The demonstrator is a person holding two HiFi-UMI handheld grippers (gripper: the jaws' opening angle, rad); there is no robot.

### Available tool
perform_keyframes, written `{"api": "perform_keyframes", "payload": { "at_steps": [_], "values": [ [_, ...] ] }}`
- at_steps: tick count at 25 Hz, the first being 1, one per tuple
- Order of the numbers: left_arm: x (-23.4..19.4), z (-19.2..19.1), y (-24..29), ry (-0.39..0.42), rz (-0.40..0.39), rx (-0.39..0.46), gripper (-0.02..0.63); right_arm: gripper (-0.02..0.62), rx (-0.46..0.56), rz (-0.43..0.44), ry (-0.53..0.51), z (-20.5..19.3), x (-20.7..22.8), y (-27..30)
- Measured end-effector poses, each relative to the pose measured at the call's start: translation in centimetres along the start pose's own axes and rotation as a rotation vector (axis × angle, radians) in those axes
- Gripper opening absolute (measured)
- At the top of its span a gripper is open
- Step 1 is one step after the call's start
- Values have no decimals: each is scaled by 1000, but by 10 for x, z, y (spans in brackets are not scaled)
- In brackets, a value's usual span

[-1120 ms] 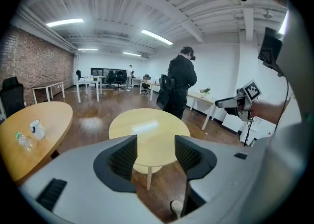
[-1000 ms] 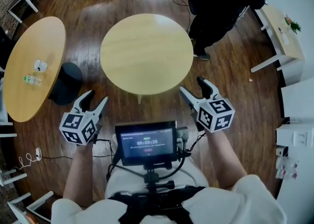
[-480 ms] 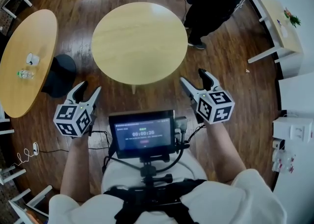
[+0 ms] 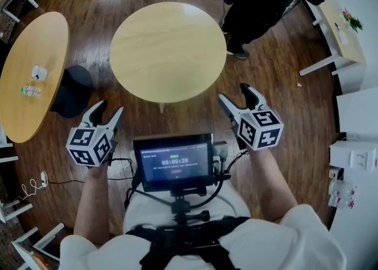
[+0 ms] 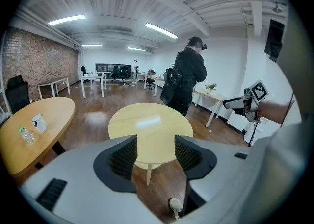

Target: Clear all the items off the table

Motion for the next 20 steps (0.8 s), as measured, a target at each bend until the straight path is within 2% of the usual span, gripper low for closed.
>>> {"api": "perform_keyframes", "payload": {
  "at_steps": [20],
  "values": [
    [2,-2,2,0,-10,-8,242,349,-31,11,-32,-3,-4,0]
  ]
}}
Point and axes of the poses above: the fingertips, and each gripper's own axes: y forward along the fingers, x to its right, z out of its top, the point moved 5 cm from there along -y, backward along the fingers, and after that the axes turned 1 degree about z, right-handed, at the moved point
